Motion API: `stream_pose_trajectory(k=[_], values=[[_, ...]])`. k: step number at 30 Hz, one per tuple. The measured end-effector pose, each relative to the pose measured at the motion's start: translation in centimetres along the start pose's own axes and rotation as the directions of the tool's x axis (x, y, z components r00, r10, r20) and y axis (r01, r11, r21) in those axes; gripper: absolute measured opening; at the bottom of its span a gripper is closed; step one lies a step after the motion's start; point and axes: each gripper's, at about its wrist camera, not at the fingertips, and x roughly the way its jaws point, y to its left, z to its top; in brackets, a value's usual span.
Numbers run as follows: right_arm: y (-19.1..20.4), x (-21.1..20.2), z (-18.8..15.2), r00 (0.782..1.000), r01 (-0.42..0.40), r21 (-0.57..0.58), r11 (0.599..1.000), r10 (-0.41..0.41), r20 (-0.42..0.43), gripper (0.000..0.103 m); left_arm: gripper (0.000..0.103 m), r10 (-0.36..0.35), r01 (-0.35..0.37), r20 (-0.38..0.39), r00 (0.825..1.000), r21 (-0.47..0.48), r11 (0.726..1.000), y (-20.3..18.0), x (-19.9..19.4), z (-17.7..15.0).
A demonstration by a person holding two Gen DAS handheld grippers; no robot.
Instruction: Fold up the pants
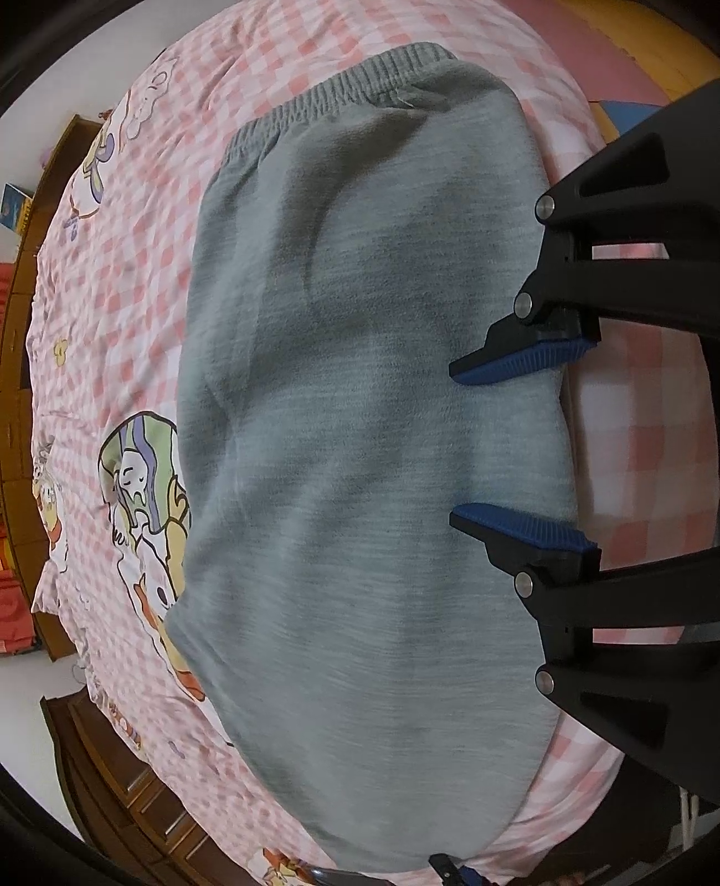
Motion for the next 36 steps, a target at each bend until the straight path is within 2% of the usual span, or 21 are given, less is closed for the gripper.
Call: stream_pose_trajectory(k=[1,3,6,7,9,12,16,21,24,28,32,36], values=[[0.0,0.0,0.0,1.000,0.000,0.001,1.000,0.000,0.002,0.046,0.061,0.004,-0.003,-0.006,1.000,0.004,1.000,0.0,0.0,-0.1],[0.0,-0.1,-0.1,1.000,0.000,0.004,1.000,0.000,0.005,0.046,0.047,0.020,-0.020,-0.011,1.000,0.011,1.000,-0.2,-0.2,0.0],[0.1,-0.2,-0.2,1.000,0.008,0.009,1.000,-0.008,0.011,0.046,0.033,0.034,-0.033,-0.012,0.999,0.015,0.999,-0.4,-0.6,0.0],[0.2,-0.3,-0.2,1.000,0.011,0.009,1.000,-0.011,0.013,0.046,0.030,0.032,-0.032,-0.013,0.999,0.005,0.999,-0.2,-0.6,0.0],[0.2,-0.4,-0.2,1.000,0.015,0.008,1.000,-0.015,0.015,0.046,0.018,0.021,-0.021,-0.013,1.000,-0.039,0.999,0.4,-1.0,0.0],[0.0,-0.7,-0.1,1.000,0.008,0.023,1.000,-0.008,0.010,0.046,0.010,0.006,-0.006,0.001,1.000,-0.068,0.998,0.7,-2.0,0.1],[-0.4,-1.0,-0.1,1.000,-0.017,0.050,0.999,0.017,0.006,0.046,0.008,-0.016,0.017,0.027,1.000,-0.052,0.998,0.3,-3.5,0.4],[-0.4,-1.7,-0.4,0.999,-0.051,0.064,0.997,0.050,0.014,0.046,0.005,-0.089,0.094,0.068,0.994,-0.072,0.993,0.1,-6.1,1.2],[-0.4,-2.2,-0.6,0.997,-0.075,0.066,0.995,0.073,0.023,0.046,0.005,-0.105,0.108,0.107,0.989,-0.021,0.994,-1.5,-7.8,1.7],[-0.6,-2.9,-0.9,0.994,-0.104,0.077,0.992,0.101,0.038,0.046,0.005,-0.164,0.163,0.129,0.978,0.017,0.986,-3.6,-9.6,2.3],[-1.1,-3.9,-1.1,0.989,-0.137,0.089,0.987,0.131,0.067,0.046,0.005,-0.201,0.186,0.160,0.966,0.107,0.977,-7.2,-11.9,3.0],[-1.6,-5.3,-1.2,0.983,-0.163,0.091,0.982,0.153,0.103,0.046,0.005,-0.257,0.221,0.174,0.951,0.202,0.954,-11.7,-14.0,4.2]])
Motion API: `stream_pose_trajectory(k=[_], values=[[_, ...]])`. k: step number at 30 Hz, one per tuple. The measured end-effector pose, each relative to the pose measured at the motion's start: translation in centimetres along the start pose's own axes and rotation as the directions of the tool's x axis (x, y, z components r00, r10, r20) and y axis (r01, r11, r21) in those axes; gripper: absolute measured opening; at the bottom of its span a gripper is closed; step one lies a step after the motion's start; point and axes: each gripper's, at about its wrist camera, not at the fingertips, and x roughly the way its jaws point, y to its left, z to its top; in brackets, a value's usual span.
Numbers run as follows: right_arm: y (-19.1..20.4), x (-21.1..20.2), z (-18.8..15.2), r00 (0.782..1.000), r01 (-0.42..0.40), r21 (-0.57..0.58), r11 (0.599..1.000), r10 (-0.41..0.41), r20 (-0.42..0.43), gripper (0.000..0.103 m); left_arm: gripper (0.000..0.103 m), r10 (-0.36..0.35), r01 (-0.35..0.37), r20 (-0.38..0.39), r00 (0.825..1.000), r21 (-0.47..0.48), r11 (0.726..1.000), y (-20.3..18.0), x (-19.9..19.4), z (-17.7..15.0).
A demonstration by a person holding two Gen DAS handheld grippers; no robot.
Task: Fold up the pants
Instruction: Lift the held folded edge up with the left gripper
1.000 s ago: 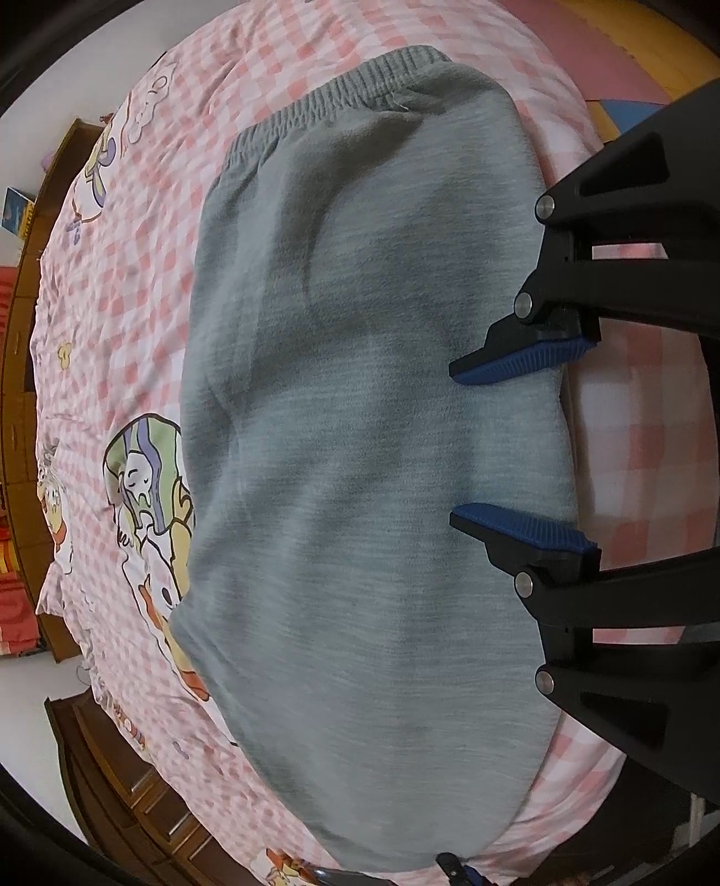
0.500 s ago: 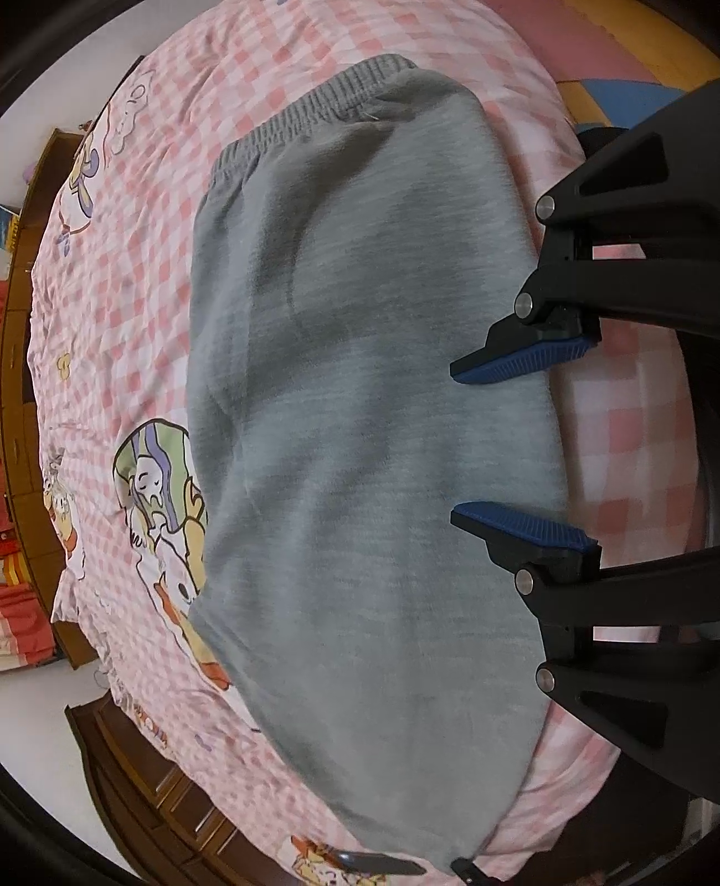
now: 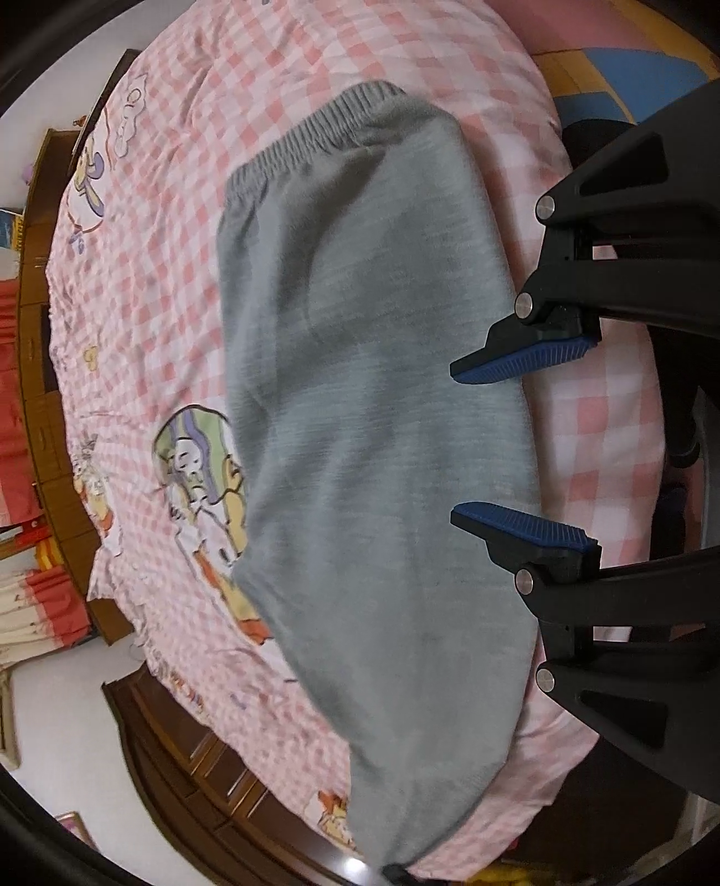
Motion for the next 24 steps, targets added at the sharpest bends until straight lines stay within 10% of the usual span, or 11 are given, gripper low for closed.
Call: stream_pose_trajectory(k=[12,24], values=[[-2.0,-2.6,-0.3,0.995,-0.081,0.032,0.996,0.078,0.068,0.046,0.005,-0.178,0.198,-0.112,0.978,0.205,0.958,-15.5,3.2,-1.1],[-6.0,-2.6,-1.0,0.994,-0.094,0.124,0.988,0.085,0.072,0.046,0.005,-0.169,0.272,-0.369,0.914,0.250,0.929,-22.8,13.9,-9.3]])
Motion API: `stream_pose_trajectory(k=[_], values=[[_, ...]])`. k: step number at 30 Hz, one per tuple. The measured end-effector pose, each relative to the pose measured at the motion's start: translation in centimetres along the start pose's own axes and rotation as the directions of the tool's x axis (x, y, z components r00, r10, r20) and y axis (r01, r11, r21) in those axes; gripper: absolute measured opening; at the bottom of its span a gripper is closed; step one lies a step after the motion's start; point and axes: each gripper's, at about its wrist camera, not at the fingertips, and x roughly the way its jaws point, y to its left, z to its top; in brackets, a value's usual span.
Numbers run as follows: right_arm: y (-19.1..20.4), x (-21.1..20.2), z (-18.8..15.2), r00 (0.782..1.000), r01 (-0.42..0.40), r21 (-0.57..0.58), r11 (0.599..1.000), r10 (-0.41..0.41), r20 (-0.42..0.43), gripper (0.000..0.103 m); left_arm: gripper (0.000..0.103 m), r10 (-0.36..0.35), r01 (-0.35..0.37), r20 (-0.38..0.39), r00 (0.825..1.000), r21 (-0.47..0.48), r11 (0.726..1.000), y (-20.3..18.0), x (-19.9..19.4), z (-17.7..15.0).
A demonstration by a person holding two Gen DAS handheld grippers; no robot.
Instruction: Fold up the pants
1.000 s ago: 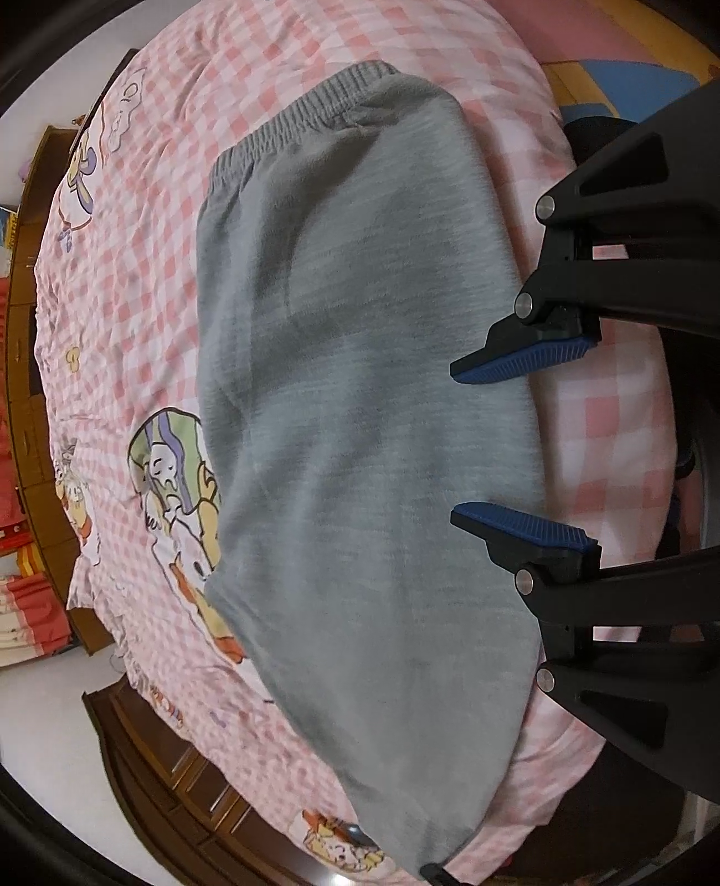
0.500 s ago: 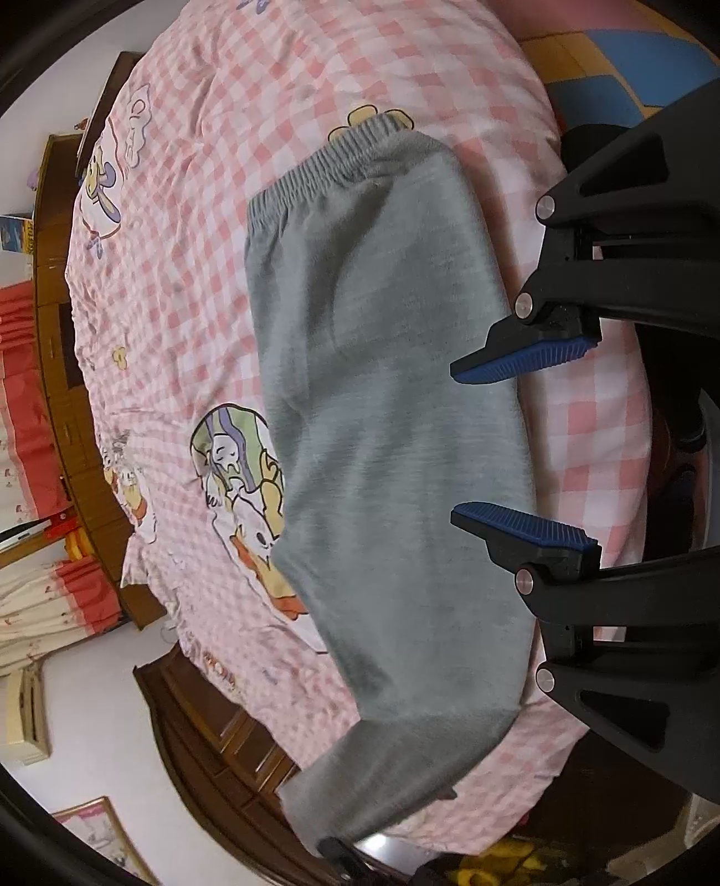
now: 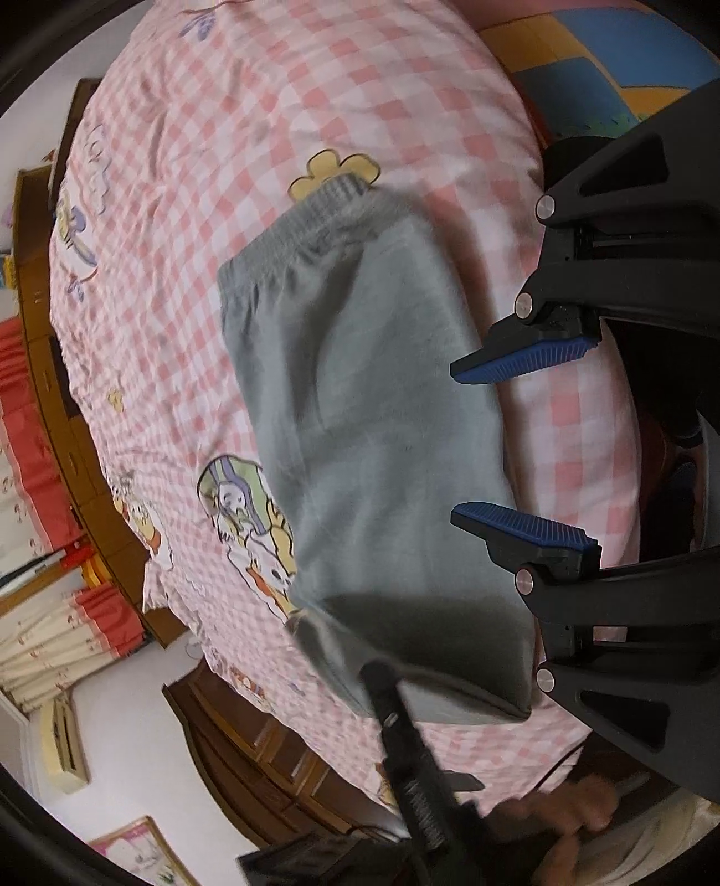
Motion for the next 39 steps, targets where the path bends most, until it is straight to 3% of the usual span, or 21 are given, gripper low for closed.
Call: stream_pose_trajectory(k=[6,12,13,17,23,28,33,39], values=[[-0.8,0.8,-0.2,1.000,-0.010,0.016,1.000,0.010,-0.020,0.046,0.005,-0.023,0.023,-0.082,0.996,-0.002,1.000,-0.2,3.4,-1.4],[-0.3,1.6,0.0,0.999,-0.009,-0.001,1.000,0.009,-0.043,0.046,0.008,-0.065,0.065,-0.099,0.993,-0.010,0.998,0.2,2.8,-2.3],[-0.2,1.7,0.1,0.999,-0.011,-0.005,1.000,0.011,-0.045,0.046,0.009,-0.055,0.056,-0.087,0.995,0.007,0.998,0.2,2.2,-2.3],[1.1,2.5,0.9,0.997,-0.041,-0.025,0.999,0.039,-0.066,0.046,0.028,0.005,-0.005,-0.003,1.000,0.052,0.999,1.1,-0.9,-2.5],[4.2,4.4,2.3,0.989,-0.115,-0.061,0.992,0.108,-0.097,0.046,0.029,0.166,-0.167,0.075,0.983,0.018,0.986,5.2,-3.1,-2.8],[7.1,6.4,3.8,0.987,-0.113,-0.117,0.987,0.098,-0.129,0.046,0.029,0.247,-0.244,0.066,0.967,-0.043,0.969,9.1,-2.7,-3.1],[8.4,8.2,4.8,0.983,-0.128,-0.128,0.983,0.109,-0.147,0.046,0.029,0.215,-0.211,0.037,0.976,-0.091,0.973,11.6,-1.6,-3.5],[8.7,10.3,5.0,0.977,-0.091,-0.158,0.983,0.058,-0.204,0.046,0.029,0.168,-0.164,0.020,0.986,-0.117,0.979,13.0,-0.7,-3.6]])
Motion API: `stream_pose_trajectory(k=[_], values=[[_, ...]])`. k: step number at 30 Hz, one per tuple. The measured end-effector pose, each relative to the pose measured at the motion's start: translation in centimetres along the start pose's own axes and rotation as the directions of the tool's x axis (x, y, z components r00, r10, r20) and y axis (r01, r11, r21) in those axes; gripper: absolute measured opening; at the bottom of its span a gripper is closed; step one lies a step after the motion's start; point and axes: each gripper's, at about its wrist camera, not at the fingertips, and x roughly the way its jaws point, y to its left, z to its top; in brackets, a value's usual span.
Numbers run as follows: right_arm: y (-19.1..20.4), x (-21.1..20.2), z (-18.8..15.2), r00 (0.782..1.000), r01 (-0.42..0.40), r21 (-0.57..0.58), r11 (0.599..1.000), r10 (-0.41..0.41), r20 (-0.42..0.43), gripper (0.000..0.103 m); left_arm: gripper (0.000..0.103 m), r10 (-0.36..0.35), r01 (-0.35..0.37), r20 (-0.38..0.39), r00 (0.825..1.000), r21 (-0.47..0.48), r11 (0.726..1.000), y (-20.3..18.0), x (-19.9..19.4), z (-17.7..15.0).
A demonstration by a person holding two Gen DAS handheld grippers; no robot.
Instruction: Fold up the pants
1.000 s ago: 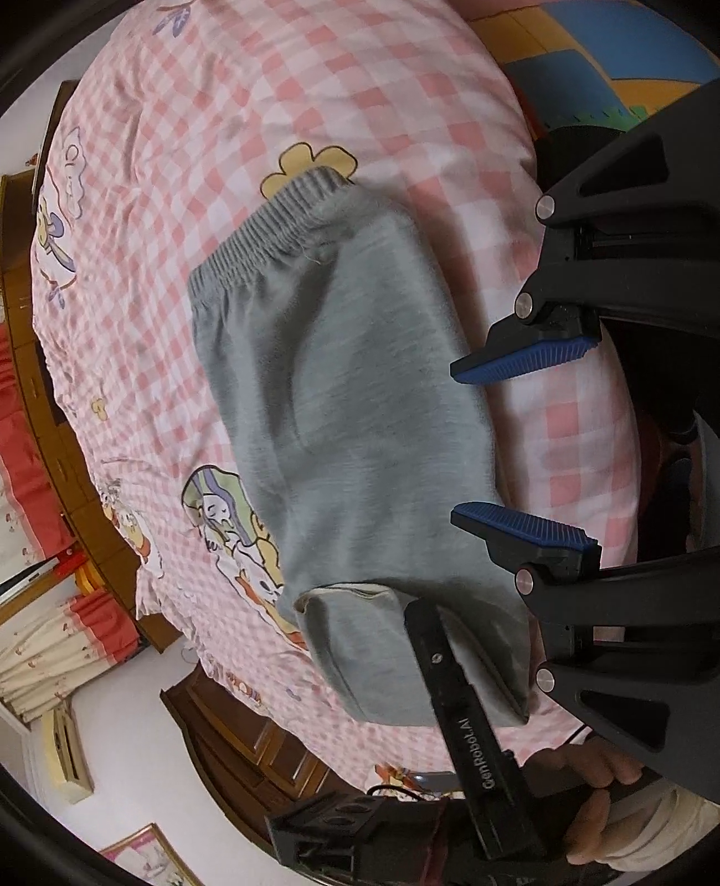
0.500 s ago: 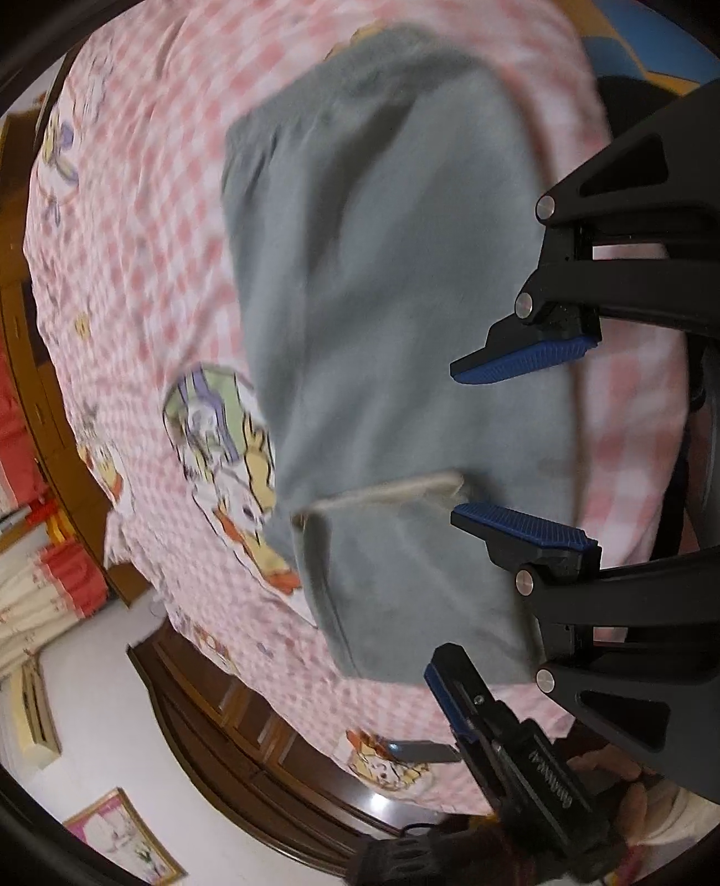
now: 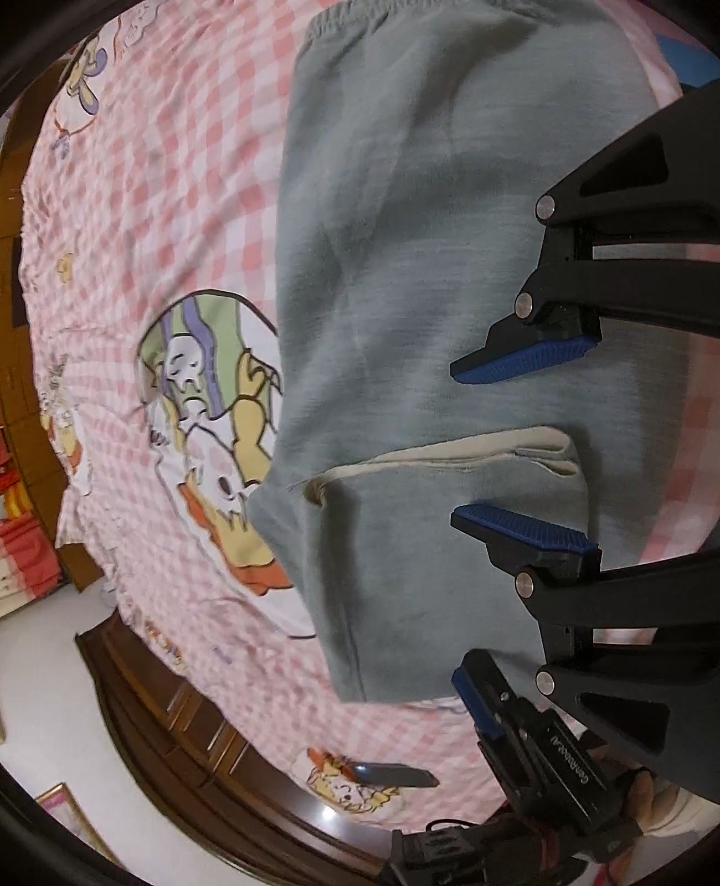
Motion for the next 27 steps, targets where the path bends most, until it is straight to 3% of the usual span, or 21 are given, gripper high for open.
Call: stream_pose_trajectory(k=[9,27], values=[[0.3,1.1,0.4,0.999,0.002,-0.023,1.000,-0.003,-0.039,0.047,0.029,-0.044,0.044,0.003,0.999,0.001,0.999,0.5,0.1,-0.2],[3.0,3.6,1.6,0.999,-0.040,-0.088,0.995,0.038,-0.023,0.056,0.029,-0.088,0.087,-0.020,0.996,-0.053,0.995,1.4,0.3,0.1]])
